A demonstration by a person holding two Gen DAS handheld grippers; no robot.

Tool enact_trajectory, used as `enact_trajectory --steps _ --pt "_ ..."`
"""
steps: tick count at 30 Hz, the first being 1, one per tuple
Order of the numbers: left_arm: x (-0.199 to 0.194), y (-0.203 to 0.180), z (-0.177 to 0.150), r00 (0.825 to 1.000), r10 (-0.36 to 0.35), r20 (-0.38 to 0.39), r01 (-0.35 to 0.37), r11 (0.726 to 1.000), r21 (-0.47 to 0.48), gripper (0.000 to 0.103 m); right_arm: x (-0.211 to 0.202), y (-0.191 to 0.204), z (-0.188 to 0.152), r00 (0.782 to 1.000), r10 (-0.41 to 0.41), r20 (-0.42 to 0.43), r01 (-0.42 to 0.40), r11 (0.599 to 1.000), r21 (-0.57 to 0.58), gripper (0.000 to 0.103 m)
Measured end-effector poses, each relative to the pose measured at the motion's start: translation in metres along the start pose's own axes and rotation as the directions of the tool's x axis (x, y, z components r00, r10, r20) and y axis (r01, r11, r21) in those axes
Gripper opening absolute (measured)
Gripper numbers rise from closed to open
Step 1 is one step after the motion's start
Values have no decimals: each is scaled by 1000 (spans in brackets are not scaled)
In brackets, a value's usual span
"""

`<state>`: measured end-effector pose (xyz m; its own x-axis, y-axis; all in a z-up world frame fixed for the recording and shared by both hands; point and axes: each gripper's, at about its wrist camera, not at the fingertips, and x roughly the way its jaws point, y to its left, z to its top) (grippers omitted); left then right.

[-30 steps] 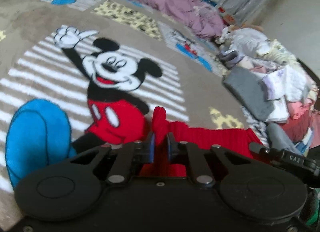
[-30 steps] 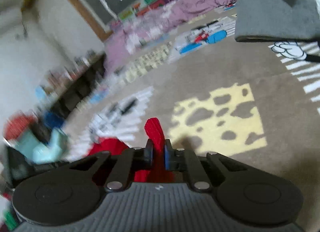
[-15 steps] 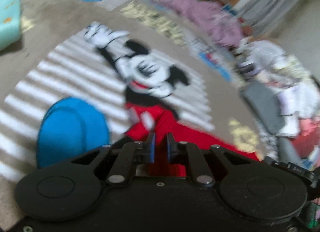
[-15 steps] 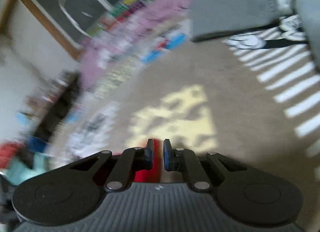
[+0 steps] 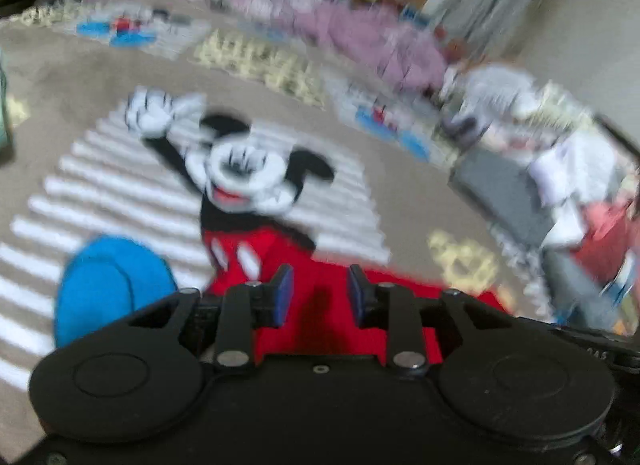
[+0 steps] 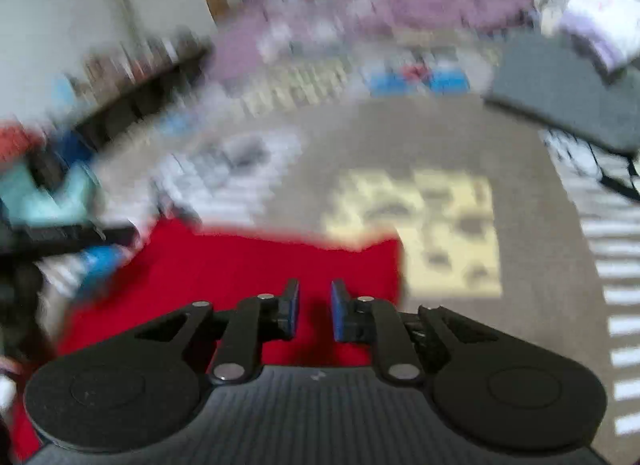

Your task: Fold clothes

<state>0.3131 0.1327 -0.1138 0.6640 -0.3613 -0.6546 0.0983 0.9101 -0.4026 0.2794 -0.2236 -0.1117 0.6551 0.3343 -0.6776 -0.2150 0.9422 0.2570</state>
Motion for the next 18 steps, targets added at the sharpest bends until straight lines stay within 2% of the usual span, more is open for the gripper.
enact_trajectory --steps 3,5,7,9,11,13,14,15,16,18 --pt "-6 -1 0 1000 -7 12 7 1000 3 27 -4 -18 -11 999 28 21 -29 997 67 15" --pt "-19 -8 3 999 -18 35 17 999 35 27 -25 -13 -11 998 7 67 -9 999 39 20" --pt "-28 -17 -2 998 -40 43 37 998 60 27 -46 -10 -17 990 57 126 -64 997 46 20" --pt "-36 -25 -9 997 -62 46 58 995 84 27 -63 -7 -28 976 141 167 -158 983 92 20" --pt "-39 -32 -19 997 -74 29 71 993 91 27 -69 -3 -43 971 182 158 -201 973 117 20" --pt "-41 -39 -31 996 -84 8 83 992 95 27 -56 0 -61 988 132 81 -142 980 136 18" --pt "-43 -43 -39 996 -85 -2 84 992 96 27 -51 1 -70 993 107 57 -114 984 139 6" --pt "-45 -46 -46 996 -85 -13 86 991 98 27 -52 -1 -78 993 84 84 -94 987 133 3" --pt "-50 -53 -54 996 -88 -20 89 990 111 27 -57 -4 -83 991 77 106 -93 983 159 4" --pt "-60 -66 -71 994 -109 -26 112 983 144 27 -73 3 -85 991 69 117 -87 984 154 14"
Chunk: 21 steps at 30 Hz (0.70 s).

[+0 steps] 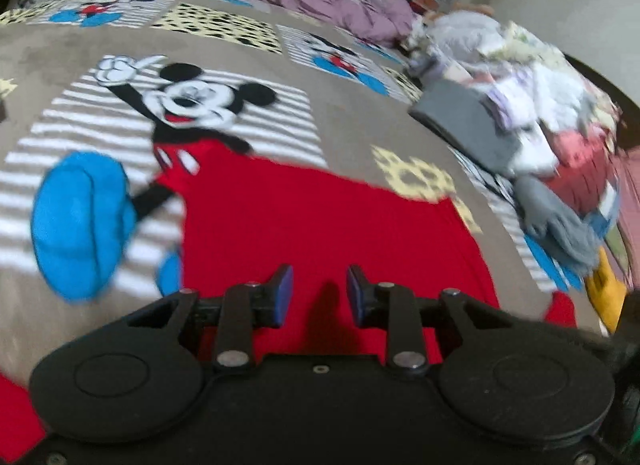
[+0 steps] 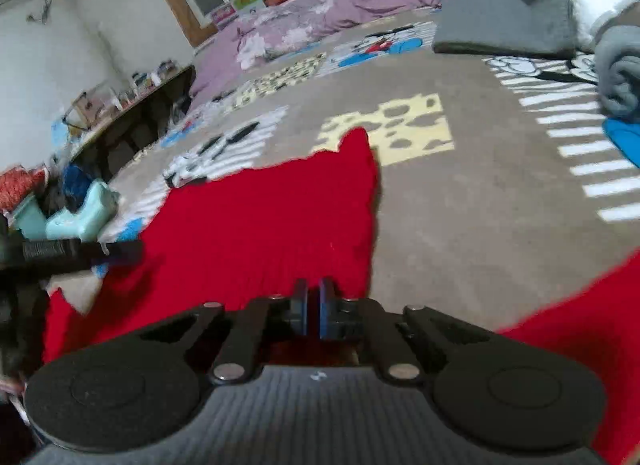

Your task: Fold clothes

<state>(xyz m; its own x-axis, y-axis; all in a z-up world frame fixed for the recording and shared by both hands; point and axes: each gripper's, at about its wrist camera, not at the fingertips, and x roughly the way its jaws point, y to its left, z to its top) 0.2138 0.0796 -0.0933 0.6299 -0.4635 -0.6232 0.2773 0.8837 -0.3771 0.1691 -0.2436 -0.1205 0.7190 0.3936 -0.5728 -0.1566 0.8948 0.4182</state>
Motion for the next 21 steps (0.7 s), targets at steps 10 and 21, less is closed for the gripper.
enact_trajectory --steps 10,21 --pt "-41 -99 -71 994 -8 113 -19 971 239 39 -102 -39 -55 940 -269 212 212 943 255 47" --pt "39 -209 -138 998 17 -52 16 824 566 52 -119 -114 -86 932 -218 291 4 806 592 65"
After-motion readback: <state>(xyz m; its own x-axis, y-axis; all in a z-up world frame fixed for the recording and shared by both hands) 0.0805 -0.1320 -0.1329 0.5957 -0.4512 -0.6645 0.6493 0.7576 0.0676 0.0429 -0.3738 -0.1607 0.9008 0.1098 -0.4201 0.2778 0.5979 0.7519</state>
